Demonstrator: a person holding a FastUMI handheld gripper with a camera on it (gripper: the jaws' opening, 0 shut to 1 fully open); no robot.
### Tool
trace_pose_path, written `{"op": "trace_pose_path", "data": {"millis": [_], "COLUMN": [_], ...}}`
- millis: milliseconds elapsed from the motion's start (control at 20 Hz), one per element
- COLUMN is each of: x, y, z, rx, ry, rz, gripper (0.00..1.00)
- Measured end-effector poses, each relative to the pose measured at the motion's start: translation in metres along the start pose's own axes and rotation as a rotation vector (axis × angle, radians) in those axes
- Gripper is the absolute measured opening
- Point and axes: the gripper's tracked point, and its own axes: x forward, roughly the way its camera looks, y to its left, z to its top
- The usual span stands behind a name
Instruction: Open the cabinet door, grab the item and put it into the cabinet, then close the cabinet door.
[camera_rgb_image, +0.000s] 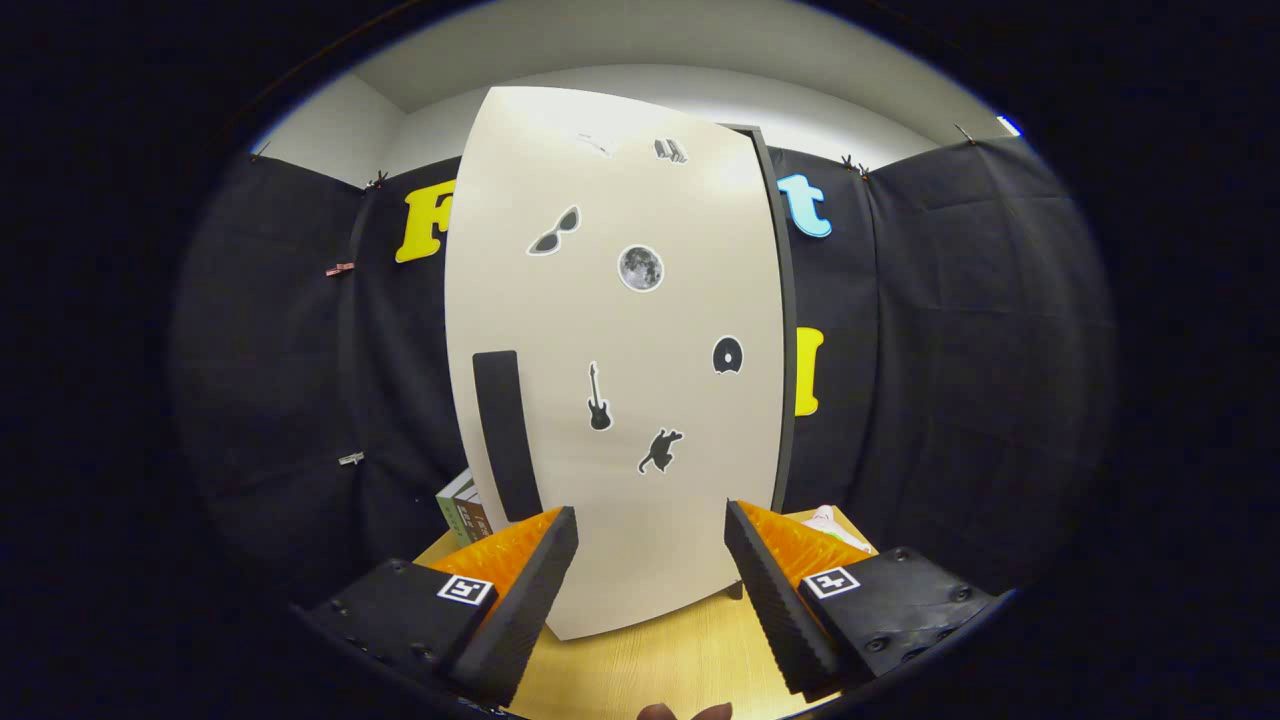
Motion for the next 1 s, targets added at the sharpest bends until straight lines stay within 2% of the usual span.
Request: {"op": "trace_pose_path", "data": {"millis": [1000], "x": [-0.012], "y": [-0.014], "z": [0.006], "rx": [-0.012], "ry": [-0.017], "rz": [-0.028], "gripper": [0.96]}}
